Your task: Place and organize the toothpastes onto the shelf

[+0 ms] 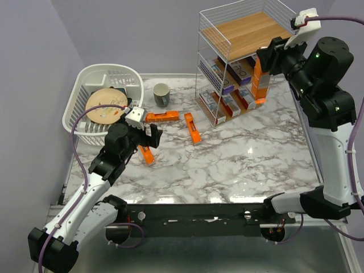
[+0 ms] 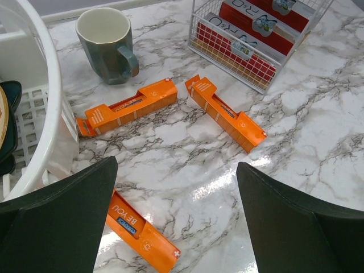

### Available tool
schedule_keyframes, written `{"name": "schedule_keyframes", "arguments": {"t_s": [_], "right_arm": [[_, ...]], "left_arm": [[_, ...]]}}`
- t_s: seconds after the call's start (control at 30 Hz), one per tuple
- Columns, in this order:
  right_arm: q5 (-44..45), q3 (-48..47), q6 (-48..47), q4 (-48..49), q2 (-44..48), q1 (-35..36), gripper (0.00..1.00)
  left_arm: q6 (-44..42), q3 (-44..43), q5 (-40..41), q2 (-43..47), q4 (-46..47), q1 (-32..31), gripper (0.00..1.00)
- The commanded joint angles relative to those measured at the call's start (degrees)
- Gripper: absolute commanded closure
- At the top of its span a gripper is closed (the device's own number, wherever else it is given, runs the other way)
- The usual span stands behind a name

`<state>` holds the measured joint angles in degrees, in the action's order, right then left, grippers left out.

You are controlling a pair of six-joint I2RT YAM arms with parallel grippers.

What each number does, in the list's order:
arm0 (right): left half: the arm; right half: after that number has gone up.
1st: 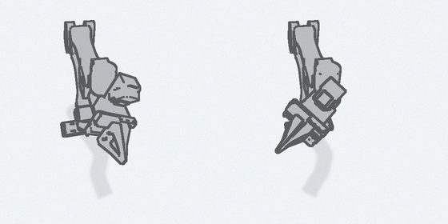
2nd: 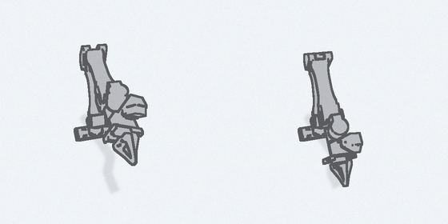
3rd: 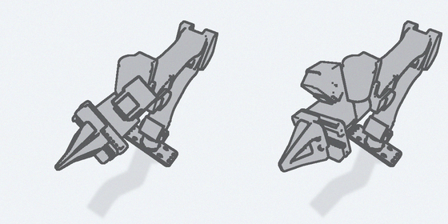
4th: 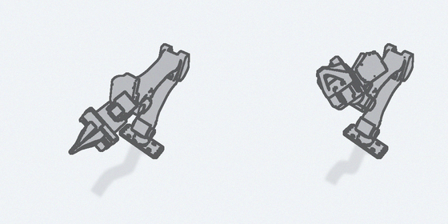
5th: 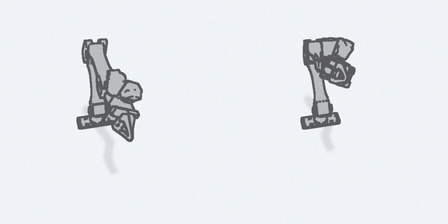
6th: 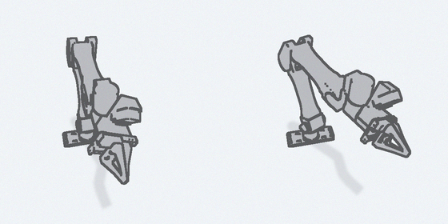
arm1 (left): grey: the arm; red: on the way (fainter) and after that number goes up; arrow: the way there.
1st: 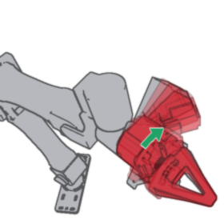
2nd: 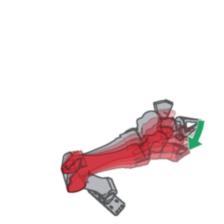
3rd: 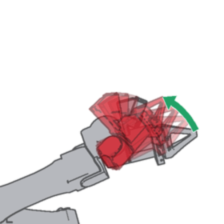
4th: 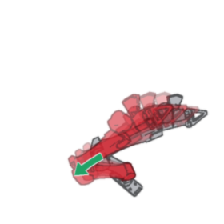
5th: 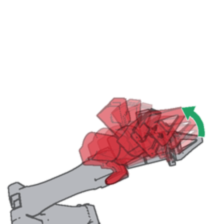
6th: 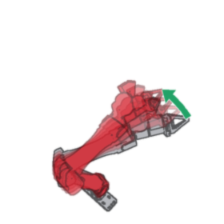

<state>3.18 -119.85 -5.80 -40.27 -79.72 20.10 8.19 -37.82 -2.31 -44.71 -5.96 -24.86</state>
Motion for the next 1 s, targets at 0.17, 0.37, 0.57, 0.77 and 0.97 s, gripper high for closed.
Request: {"name": "schedule_keyframes", "arguments": {"t_s": [0.17, 0.37, 0.57, 0.77, 0.97], "right_arm": [[-13.9, 19.9, 10.8, 7.2, 15.1, -0.3, 0.5], [-17.5, 34.8, 14.5, 11.2, 25.0, -0.3, 0.49], [-20.0, 46.8, 18.7, 14.9, 32.6, -0.3, 0.49], [-22.4, 52.1, 21.0, 15.6, 36.3, -0.3, 0.49], [-22.8, 56.3, 22.5, 12.1, 37.9, -0.3, 0.46]], "left_arm": [[9.8, -2.2, -14.6, 0.5, 8.0, -1.6, 0.01], [12.5, -9.5, -6.4, -5.4, 13.5, -21.3, 0.01], [11.9, -15.3, 0.9, -15.2, 23.1, -39.2, 0.01], [1.1, -20.3, 10.9, -26.1, 25.9, -47.0, 0.01], [-4.0, -17.2, 18.8, -27.5, 26.2, -48.8, 0.01]]}}
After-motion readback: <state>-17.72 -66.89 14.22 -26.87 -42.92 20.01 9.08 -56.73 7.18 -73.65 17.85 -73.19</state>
